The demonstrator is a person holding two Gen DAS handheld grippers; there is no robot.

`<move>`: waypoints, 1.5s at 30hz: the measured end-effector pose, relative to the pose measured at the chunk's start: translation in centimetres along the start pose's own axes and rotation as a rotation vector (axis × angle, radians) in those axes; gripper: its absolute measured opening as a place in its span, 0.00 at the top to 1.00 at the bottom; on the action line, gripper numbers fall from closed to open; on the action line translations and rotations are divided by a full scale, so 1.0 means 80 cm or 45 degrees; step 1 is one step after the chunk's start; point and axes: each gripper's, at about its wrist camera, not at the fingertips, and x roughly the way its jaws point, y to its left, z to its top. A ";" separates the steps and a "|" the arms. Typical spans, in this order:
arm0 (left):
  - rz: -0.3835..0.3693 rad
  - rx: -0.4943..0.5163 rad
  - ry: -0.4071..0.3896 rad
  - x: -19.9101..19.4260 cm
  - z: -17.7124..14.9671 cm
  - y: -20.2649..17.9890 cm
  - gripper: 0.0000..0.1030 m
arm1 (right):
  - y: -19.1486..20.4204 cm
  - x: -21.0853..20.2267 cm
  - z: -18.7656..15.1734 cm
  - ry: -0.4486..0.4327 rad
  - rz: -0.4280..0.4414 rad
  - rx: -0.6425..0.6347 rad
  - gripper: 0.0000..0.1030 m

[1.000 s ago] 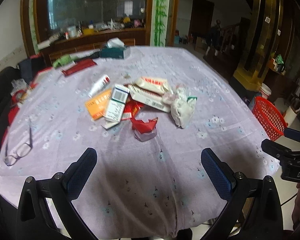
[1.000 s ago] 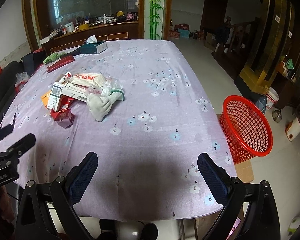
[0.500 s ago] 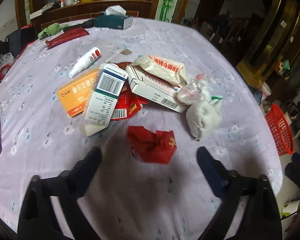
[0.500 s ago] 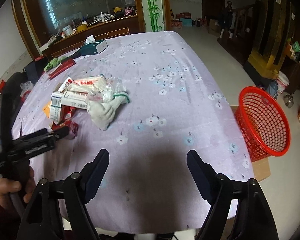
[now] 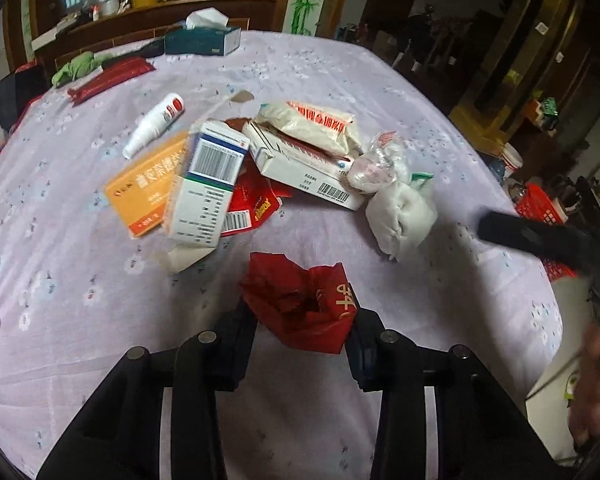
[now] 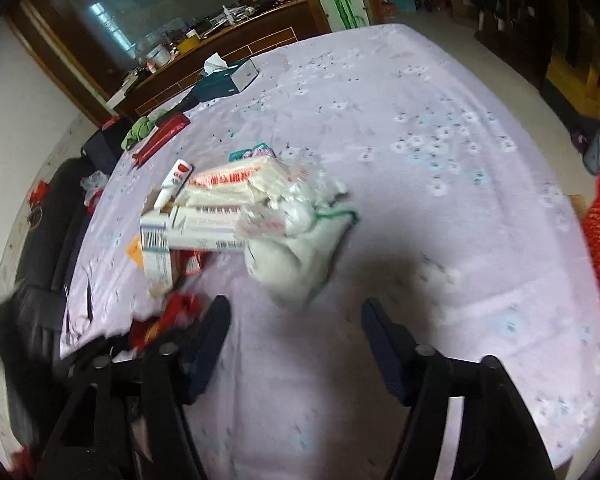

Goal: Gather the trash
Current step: 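Grasp the red paper packet with the left tool while the right tool grasps the white glove, then carry both items to the red basket and open both tools to drop them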

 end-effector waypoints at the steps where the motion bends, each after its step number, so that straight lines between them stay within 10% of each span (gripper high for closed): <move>1: 0.004 0.011 -0.010 -0.005 -0.001 0.001 0.63 | 0.002 0.010 0.006 0.003 0.005 0.029 0.37; 10: 0.028 0.078 -0.062 -0.041 -0.020 0.023 0.63 | -0.006 0.072 0.019 0.086 -0.001 0.219 0.39; 12: 0.029 0.083 -0.067 -0.043 -0.023 0.028 0.63 | -0.004 0.073 0.012 0.077 0.026 0.222 0.73; 17: 0.019 0.106 -0.073 -0.046 -0.025 0.034 0.63 | 0.009 0.053 -0.005 0.013 -0.023 0.178 0.86; 32: -0.138 0.272 -0.084 -0.041 -0.012 -0.012 0.63 | 0.015 -0.053 -0.082 -0.139 -0.136 0.157 0.87; 45: -0.303 0.488 -0.088 -0.034 0.015 -0.146 0.63 | -0.115 -0.165 -0.100 -0.294 -0.220 0.396 0.87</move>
